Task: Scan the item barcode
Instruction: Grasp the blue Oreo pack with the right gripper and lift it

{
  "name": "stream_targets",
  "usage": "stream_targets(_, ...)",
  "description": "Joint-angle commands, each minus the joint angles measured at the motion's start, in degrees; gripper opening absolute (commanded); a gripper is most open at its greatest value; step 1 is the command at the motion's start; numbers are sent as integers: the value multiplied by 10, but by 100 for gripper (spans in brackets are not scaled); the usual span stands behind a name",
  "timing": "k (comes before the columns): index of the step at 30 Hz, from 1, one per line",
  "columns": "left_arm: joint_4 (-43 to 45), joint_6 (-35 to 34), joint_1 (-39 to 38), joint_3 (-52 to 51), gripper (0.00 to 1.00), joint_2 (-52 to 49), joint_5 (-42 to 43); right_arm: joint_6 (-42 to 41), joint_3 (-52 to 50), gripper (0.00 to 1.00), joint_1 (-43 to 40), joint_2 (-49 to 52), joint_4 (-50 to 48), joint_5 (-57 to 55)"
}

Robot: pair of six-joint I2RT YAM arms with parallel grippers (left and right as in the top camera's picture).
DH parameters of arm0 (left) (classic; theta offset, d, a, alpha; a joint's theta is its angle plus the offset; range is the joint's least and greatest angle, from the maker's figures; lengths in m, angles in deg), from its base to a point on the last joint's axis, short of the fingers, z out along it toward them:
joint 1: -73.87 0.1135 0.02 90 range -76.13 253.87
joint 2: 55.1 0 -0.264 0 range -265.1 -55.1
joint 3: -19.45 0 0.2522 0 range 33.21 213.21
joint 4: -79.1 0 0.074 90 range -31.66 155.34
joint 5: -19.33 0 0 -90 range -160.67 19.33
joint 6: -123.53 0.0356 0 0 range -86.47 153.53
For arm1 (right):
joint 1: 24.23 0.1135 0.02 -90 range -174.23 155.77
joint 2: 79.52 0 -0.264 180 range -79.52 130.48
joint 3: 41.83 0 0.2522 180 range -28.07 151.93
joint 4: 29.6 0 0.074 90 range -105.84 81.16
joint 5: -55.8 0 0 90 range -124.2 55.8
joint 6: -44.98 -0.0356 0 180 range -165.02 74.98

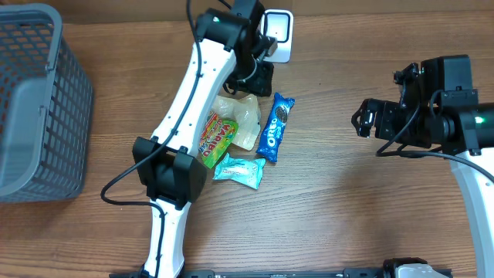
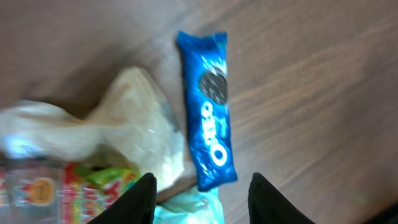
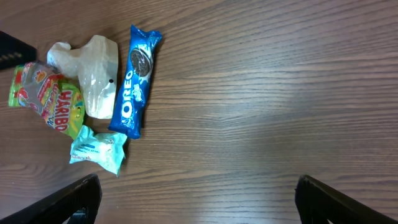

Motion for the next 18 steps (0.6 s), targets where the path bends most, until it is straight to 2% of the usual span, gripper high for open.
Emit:
stream_targets(1,-7,1,19,59,40,0,-13,2,14,100,1,-2,-8,5)
stream_targets(5,-41,0,37,145,41,3,-12,3,14,100,1,-2,-17,10)
stream_targets(9,-102,0,59,252,49,3,-12,1,14,100,1,-2,-47,57)
stream_targets(12,-111,0,80,294,58,13,3,-58,14,100,5,-1,-95,86)
stream_targets(18,-111,0,139,303,61,52,9,-151,14,97,57,42,-179,85)
